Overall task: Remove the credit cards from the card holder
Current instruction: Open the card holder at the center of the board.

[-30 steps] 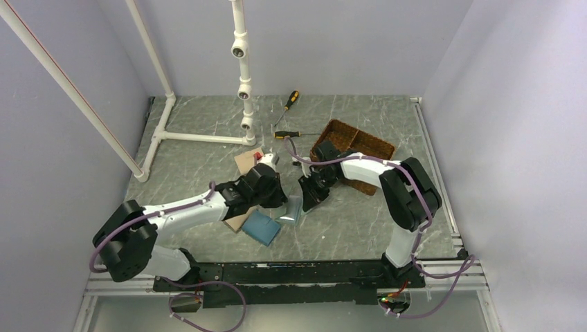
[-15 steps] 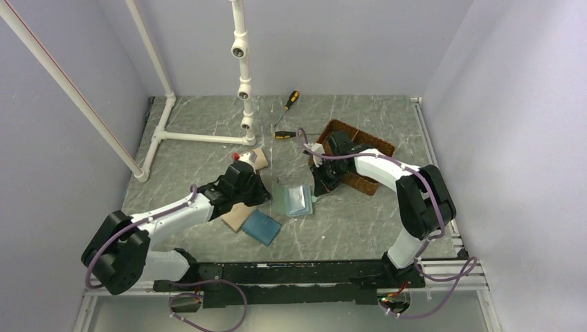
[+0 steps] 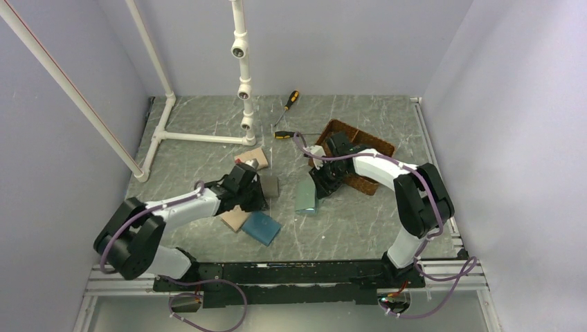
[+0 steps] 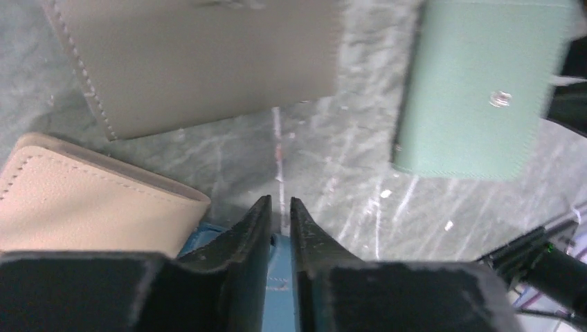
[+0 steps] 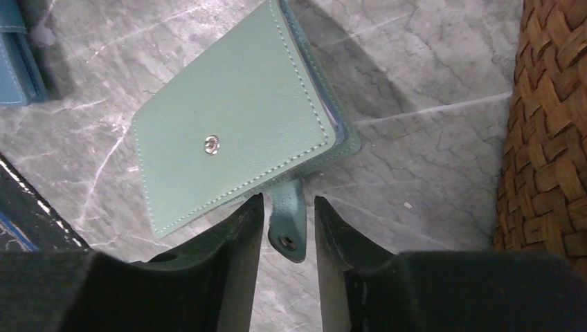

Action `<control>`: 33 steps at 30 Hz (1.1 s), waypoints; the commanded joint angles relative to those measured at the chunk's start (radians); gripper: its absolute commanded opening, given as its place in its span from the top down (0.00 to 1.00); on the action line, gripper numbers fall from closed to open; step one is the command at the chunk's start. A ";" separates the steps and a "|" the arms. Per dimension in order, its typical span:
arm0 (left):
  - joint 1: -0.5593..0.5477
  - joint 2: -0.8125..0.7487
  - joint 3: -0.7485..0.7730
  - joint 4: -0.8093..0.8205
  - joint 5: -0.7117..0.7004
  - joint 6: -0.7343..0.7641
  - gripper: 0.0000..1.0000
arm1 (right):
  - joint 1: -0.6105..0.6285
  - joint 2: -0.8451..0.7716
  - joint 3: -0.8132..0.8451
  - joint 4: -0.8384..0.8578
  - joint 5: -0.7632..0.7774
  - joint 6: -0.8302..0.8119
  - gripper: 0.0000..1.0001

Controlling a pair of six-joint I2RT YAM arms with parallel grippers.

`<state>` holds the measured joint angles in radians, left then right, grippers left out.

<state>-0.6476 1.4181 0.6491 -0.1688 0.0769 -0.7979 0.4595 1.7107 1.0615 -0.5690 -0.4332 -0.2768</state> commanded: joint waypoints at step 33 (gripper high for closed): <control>-0.385 0.069 0.098 0.226 -0.440 0.262 0.10 | 0.002 0.118 0.130 0.069 -0.455 0.215 0.82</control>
<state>-1.0225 1.4448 0.6659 0.1413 -0.2337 -0.5697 0.4553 1.8156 1.1412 -0.5209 -0.8463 -0.0784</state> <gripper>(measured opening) 0.904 0.179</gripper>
